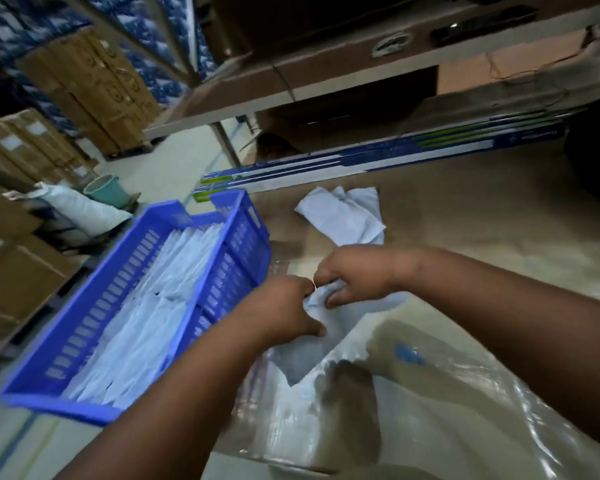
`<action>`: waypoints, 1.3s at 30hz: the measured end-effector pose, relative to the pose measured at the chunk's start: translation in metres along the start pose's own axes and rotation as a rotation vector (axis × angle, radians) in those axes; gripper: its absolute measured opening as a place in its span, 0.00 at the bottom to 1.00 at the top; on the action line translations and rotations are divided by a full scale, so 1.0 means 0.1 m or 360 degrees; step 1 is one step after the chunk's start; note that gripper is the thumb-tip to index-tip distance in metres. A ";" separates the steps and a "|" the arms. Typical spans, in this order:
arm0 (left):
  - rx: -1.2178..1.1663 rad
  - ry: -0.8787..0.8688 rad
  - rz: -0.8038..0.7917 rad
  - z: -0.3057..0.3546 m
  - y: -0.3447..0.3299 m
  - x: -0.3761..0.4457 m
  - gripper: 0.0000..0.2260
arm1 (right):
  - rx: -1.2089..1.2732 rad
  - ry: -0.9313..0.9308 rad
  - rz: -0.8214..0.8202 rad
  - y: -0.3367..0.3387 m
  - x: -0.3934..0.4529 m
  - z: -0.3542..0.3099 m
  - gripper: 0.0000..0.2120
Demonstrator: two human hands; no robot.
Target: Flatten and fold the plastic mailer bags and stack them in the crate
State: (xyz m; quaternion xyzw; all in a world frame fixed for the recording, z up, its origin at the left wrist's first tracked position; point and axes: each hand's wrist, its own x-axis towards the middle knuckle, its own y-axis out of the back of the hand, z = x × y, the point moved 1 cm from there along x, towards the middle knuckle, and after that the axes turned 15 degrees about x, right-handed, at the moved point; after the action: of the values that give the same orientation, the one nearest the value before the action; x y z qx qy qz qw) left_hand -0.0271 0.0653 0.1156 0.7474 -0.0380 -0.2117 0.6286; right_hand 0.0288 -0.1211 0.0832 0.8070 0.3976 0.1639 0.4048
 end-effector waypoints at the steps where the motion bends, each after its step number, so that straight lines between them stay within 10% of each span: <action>1: -0.0008 0.0014 0.0020 -0.08 0.10 -0.06 0.18 | 0.0039 0.0026 -0.0015 0.10 0.06 -0.10 0.07; 15: -0.0368 0.0913 0.0218 -2.68 0.27 -1.62 0.15 | -0.0633 0.0422 -0.0498 0.29 2.98 -2.60 0.09; 30: -0.0260 0.0596 -0.0506 -2.70 -0.87 -0.90 0.16 | -0.0992 -0.0129 -0.1188 -1.00 3.40 -1.71 0.17; 39: -0.0197 0.0580 -0.0603 -2.68 -0.92 -0.88 0.16 | -0.1063 0.0148 -0.0654 -0.87 3.26 -1.82 0.13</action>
State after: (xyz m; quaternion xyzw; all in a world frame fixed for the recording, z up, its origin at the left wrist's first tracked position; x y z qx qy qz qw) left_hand -0.0291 0.3600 0.0834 0.7271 0.2292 -0.1894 0.6188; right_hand 0.0836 0.2579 0.1092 0.5263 0.4935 0.2360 0.6510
